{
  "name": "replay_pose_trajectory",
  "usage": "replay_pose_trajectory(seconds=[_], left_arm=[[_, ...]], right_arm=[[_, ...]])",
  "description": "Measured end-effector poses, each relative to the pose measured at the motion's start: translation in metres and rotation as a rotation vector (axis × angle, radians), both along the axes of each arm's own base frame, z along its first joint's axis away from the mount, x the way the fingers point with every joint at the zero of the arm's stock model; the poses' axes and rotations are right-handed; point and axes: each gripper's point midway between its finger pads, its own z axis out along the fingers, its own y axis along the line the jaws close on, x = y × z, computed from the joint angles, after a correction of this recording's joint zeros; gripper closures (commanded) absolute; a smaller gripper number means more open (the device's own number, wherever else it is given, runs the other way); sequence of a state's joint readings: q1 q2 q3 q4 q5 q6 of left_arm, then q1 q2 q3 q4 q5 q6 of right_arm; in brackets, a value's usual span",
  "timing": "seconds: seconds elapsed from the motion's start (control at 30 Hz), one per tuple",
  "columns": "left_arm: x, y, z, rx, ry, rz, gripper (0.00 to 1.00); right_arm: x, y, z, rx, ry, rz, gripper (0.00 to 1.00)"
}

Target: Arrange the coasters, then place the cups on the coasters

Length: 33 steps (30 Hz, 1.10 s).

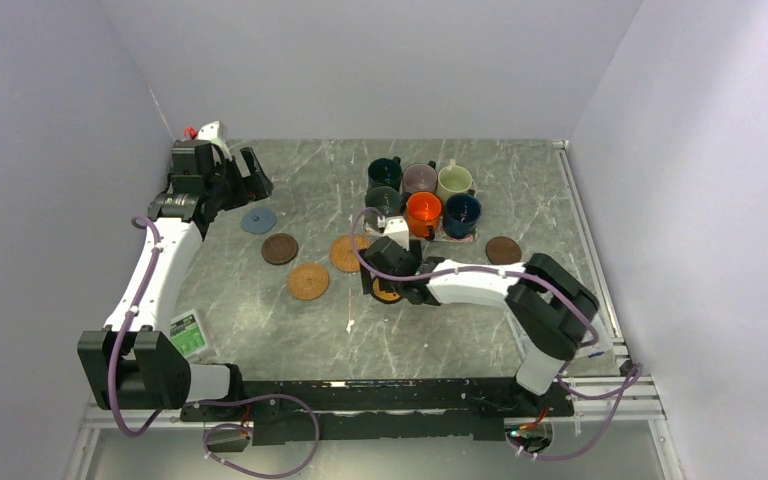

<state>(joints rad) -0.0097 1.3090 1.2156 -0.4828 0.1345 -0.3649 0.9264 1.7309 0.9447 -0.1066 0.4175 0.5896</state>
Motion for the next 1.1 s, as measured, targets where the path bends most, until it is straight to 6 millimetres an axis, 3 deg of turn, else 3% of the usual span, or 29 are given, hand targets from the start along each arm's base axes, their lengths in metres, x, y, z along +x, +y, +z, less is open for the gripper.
replay_pose_trajectory(seconds=[0.17, 0.3, 0.37, 0.5, 0.63, 0.77, 0.9, 1.0, 1.1], left_arm=[[0.000, 0.000, 0.000, 0.000, 0.000, 0.000, 0.06], [0.000, 0.000, 0.000, 0.000, 0.000, 0.000, 0.06], [0.000, 0.000, 0.000, 0.000, 0.000, 0.000, 0.06], [0.000, 0.000, 0.000, 0.000, -0.001, 0.000, 0.06], [0.000, 0.000, 0.000, 0.000, 0.000, 0.001, 0.06], [0.000, 0.000, 0.000, 0.001, 0.000, 0.001, 0.06], [0.000, 0.000, 0.000, 0.001, 0.000, 0.001, 0.06], [0.000, 0.000, 0.000, 0.001, 0.000, 0.001, 0.06], [0.000, 0.000, 0.000, 0.001, 0.000, 0.002, 0.06]], right_arm=[[0.002, -0.002, 0.050, 0.086, -0.105, 0.018, 0.00], [0.008, -0.018, 0.103, 0.127, -0.228, -0.020, 0.00], [0.012, -0.032, 0.119, 0.123, -0.264, -0.049, 0.00], [0.028, -0.081, 0.142, 0.103, -0.300, -0.152, 0.00], [0.045, -0.153, 0.161, 0.124, -0.337, -0.316, 0.00], [0.047, -0.212, 0.160, 0.136, -0.348, -0.456, 0.00], [0.048, -0.263, 0.134, 0.128, -0.285, -0.575, 0.06], [0.049, -0.288, 0.106, 0.128, -0.207, -0.637, 0.13], [0.053, -0.295, 0.084, 0.137, -0.141, -0.650, 0.22]])
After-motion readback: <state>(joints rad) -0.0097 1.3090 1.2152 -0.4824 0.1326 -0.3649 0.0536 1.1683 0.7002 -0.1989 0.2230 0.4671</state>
